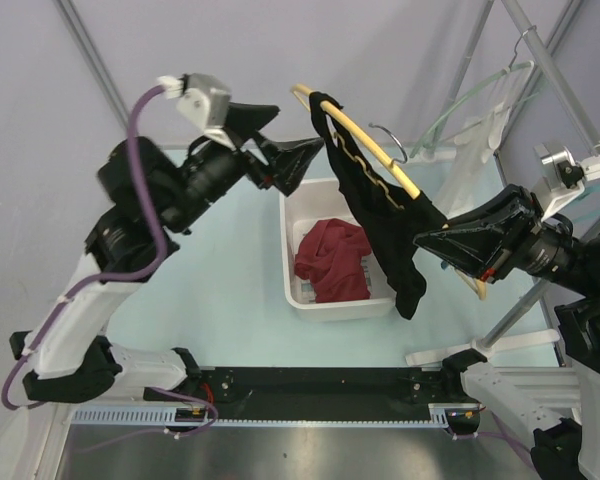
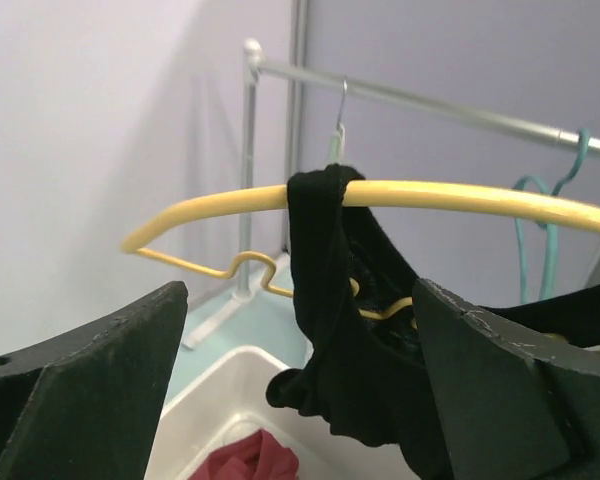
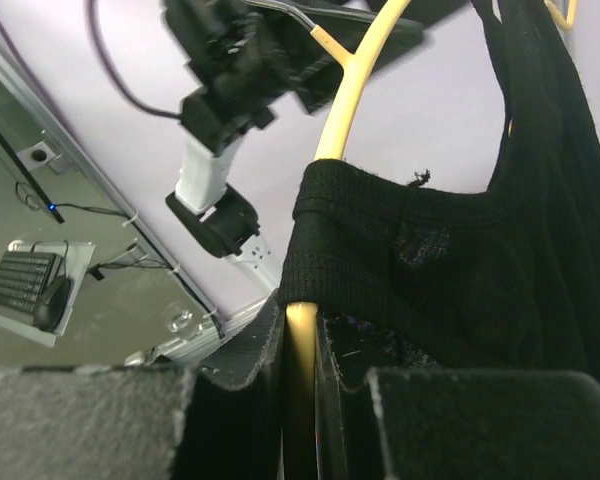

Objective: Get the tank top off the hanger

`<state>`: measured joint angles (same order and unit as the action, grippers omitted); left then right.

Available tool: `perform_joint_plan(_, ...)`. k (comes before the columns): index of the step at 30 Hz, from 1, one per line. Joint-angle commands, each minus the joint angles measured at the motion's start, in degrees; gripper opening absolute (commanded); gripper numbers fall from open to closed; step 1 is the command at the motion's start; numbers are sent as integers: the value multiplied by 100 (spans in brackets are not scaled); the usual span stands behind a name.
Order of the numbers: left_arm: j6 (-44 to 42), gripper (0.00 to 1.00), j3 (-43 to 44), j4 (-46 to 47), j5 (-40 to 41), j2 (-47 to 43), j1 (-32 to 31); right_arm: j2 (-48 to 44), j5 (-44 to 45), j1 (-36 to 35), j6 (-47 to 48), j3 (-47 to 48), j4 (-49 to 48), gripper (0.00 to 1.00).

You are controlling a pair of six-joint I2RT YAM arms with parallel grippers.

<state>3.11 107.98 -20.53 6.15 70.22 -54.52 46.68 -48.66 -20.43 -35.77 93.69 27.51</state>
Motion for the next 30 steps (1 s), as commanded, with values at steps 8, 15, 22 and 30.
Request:
perform_joint_plan(8, 611, 73, -5, 427, -1239, 484, 565, -194, -565, -5, -404, -176, -984, 0)
perform_joint_plan(15, 717, 19, -67, 621, -1590, 423, 732, -264, -618, -14, -273, -272, -677, 0)
perform_joint_plan(22, 489, 0, 74, 507, -968, 282, 960, -396, -662, -5, 367, -290, 429, 0)
perform_joint_plan(30, 602, 0, -5, 226, -624, 545, 1628, -922, -969, -14, 431, -343, 986, 0)
